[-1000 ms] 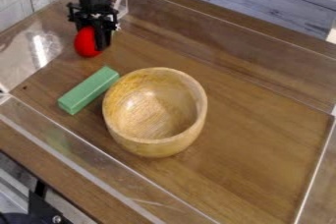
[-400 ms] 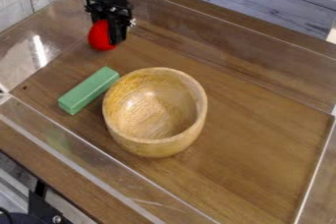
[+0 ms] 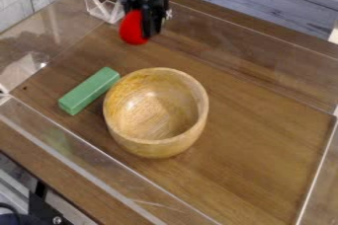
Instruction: Move the red object to the right side of the table
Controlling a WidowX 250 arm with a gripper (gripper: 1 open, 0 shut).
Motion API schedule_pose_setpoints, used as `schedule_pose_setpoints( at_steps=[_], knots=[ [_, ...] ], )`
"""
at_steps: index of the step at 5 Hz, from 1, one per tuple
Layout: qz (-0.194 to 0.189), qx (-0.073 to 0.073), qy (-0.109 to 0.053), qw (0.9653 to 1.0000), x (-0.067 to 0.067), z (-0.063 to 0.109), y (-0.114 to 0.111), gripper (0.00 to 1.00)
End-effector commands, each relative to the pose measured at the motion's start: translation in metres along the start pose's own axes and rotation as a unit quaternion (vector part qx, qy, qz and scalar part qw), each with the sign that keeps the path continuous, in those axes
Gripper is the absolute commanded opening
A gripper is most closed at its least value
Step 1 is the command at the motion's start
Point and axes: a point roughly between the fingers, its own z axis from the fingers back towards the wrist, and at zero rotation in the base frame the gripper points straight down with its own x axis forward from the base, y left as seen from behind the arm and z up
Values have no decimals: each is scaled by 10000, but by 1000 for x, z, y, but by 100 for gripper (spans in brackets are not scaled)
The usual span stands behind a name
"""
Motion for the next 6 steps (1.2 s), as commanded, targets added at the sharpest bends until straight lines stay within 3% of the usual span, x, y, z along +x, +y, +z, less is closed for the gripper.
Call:
schedule_pose_setpoints(
  at_steps=[1, 2, 4, 6],
  knots=[
    [397, 68, -396, 9984, 2, 24, -44, 0],
    [511, 71, -446, 9977, 0, 21, -95, 0],
    [-94, 66, -462, 9989, -22, 16, -160, 0],
    [-541, 98, -411, 9976, -25, 8, -232, 0]
  ],
)
